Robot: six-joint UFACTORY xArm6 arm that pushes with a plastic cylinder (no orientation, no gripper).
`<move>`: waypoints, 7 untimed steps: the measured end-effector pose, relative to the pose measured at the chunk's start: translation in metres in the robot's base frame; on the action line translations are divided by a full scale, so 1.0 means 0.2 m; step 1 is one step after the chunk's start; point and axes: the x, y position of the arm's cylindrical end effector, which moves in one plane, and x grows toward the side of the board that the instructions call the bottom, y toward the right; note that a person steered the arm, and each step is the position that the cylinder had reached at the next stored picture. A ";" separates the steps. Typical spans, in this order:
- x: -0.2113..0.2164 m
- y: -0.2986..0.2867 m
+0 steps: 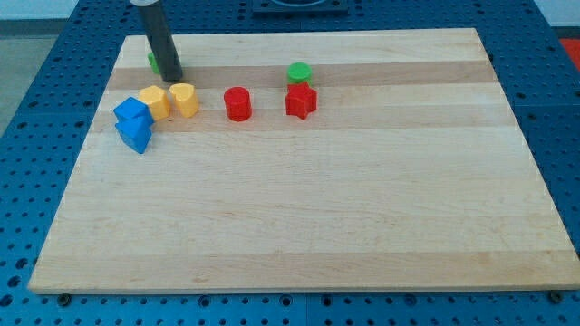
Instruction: Move the green circle to the right of the green star
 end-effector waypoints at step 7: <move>-0.16 0.88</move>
